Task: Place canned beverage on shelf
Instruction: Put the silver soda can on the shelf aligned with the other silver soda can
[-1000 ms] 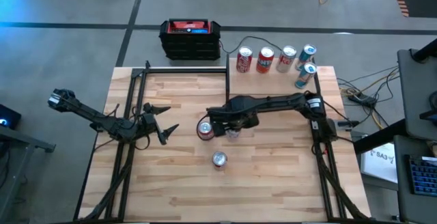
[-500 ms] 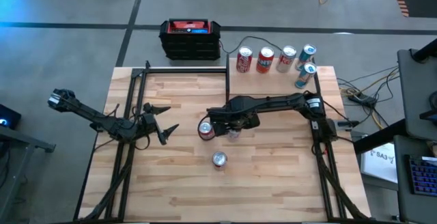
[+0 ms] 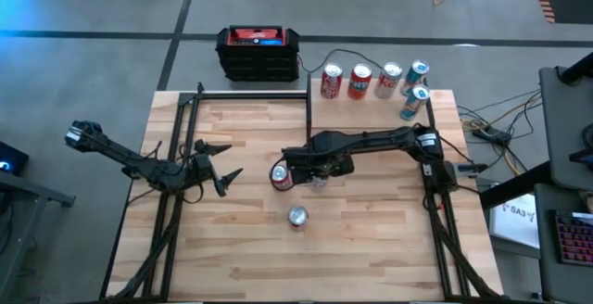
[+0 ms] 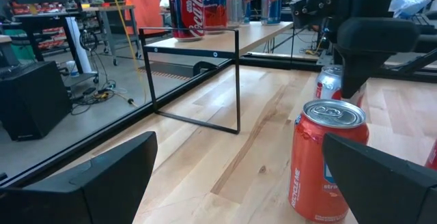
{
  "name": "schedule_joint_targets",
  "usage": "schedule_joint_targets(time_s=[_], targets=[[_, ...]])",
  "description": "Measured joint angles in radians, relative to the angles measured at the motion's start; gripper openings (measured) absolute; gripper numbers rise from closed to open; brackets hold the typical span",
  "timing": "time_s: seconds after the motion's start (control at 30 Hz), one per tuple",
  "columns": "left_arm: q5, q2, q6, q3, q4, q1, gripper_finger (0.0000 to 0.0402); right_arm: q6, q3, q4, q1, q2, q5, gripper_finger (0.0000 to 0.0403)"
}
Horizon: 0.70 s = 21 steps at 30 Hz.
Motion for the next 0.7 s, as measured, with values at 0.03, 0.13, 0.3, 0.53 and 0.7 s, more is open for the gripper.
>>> schedule_joint_targets(time_s=[0.03,0.13,0.3,0.53,0.7], targets=[[0.0,0.0,0.0,0.0,0.0,0.0,0.04,0.001,0.0,-0.001,0.002,-0.002,-0.001,0.0279],[0.0,0.0,0.0,0.0,0.0,0.0,0.04,0.0,-0.003,-0.003,0.011,-0.011,-0.006,0.0279],[0.0,0.0,0.0,0.0,0.0,0.0,0.04,0.028,-0.004,-0.006,0.026,-0.017,-0.008,0.0279],[0.0,0.0,0.0,0.0,0.0,0.0,0.04,0.034,-0.005,-0.008,0.026,-0.017,0.0,0.0279],[0.0,0.0,0.0,0.0,0.0,0.0,0.04,0.034,-0.008,-0.009,0.027,-0.017,0.0,0.0279]])
